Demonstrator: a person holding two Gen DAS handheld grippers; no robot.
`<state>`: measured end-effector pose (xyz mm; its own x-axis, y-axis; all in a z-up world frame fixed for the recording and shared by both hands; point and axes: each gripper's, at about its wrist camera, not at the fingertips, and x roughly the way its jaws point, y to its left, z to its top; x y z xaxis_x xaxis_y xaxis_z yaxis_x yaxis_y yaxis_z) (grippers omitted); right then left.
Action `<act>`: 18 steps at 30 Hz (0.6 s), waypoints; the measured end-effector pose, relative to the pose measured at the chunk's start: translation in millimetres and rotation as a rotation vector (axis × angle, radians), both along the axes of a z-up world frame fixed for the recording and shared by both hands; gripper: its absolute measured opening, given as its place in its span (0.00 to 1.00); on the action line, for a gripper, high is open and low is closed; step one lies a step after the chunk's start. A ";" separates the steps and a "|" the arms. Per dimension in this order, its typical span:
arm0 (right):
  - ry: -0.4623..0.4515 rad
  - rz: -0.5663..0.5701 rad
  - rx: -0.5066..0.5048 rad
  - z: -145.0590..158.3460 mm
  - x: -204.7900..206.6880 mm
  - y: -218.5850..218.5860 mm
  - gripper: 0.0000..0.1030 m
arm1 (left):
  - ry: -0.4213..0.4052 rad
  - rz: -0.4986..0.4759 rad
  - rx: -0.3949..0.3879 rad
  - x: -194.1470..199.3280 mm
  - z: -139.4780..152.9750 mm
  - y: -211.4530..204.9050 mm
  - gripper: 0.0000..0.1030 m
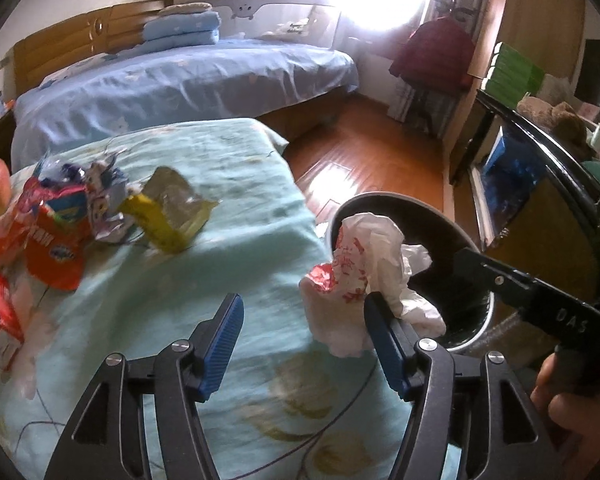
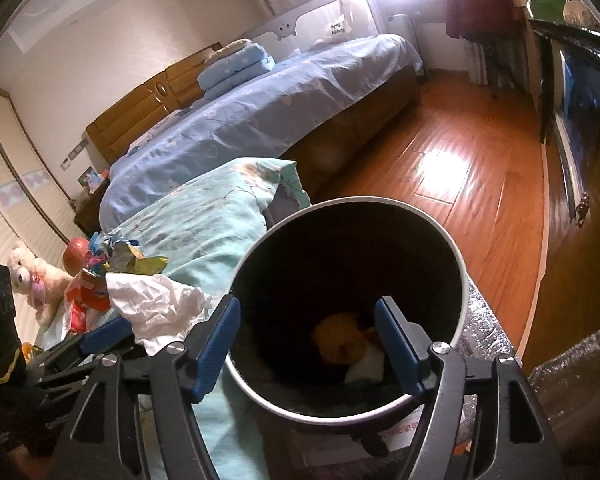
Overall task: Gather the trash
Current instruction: 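Open both tools to drop the tissue and red wrapper into the bin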
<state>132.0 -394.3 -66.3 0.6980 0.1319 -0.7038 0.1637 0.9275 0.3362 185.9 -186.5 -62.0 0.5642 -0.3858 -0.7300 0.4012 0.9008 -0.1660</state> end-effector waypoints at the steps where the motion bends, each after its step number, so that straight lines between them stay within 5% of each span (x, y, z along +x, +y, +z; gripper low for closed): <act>1: -0.003 0.002 -0.001 1.1 -0.4 1.4 0.70 | 0.002 0.002 -0.001 -0.8 0.1 0.1 0.60; 18: -0.064 -0.031 -0.017 24.9 -5.3 -8.8 0.70 | -0.051 -0.078 0.011 2.0 19.5 -25.7 0.63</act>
